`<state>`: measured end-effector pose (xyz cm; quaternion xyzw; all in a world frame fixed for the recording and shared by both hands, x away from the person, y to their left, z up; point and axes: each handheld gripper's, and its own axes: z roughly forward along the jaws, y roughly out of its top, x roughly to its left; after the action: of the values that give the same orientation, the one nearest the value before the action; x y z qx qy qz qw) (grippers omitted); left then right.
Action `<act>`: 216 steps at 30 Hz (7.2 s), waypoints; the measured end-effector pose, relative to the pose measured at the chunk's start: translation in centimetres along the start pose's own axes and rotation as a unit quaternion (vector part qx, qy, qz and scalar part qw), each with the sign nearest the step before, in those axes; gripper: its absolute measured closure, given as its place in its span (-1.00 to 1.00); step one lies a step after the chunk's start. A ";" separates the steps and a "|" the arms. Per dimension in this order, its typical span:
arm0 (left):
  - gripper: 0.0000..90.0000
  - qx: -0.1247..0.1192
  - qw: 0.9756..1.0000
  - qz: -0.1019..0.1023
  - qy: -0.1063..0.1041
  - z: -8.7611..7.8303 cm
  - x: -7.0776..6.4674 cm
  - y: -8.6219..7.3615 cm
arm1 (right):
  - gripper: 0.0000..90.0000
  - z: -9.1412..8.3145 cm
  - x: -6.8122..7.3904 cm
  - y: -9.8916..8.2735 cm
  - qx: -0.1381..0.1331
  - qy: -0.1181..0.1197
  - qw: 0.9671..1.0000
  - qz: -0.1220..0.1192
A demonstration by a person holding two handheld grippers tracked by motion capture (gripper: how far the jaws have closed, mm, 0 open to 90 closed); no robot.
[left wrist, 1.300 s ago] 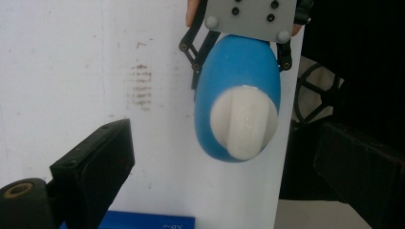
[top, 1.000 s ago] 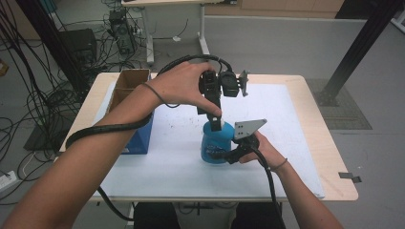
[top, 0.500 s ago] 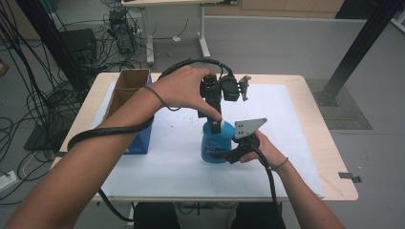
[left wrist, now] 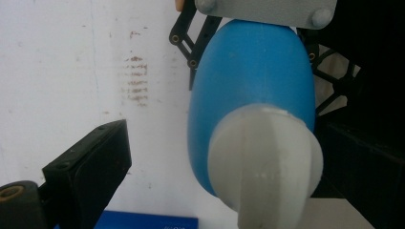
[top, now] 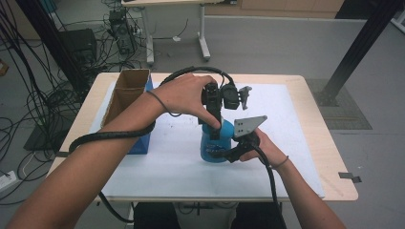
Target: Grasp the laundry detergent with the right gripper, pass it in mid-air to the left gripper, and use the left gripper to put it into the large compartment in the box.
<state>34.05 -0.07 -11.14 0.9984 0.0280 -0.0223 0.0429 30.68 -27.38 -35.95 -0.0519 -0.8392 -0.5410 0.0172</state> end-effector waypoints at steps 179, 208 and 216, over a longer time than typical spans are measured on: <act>-0.16 -0.016 1.000 -0.004 -0.002 1.2 -1.2 -0.9 | -0.08 0.3 0.1 0.2 -0.012 0.006 1.000 0.001; -0.16 -0.015 0.999 -0.033 0.007 0.0 -1.7 -1.0 | -0.94 -0.6 1.0 -0.5 -0.024 -0.020 0.999 0.037; -0.16 -0.016 0.998 -0.061 0.010 -1.5 -1.6 -1.5 | -0.93 -1.2 1.4 -0.7 -0.027 -0.027 0.998 0.043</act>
<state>32.39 1.45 -9.73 0.9942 0.0895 -0.0145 0.0571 29.21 -28.64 -36.02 -0.1031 -0.8214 -0.5608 0.0169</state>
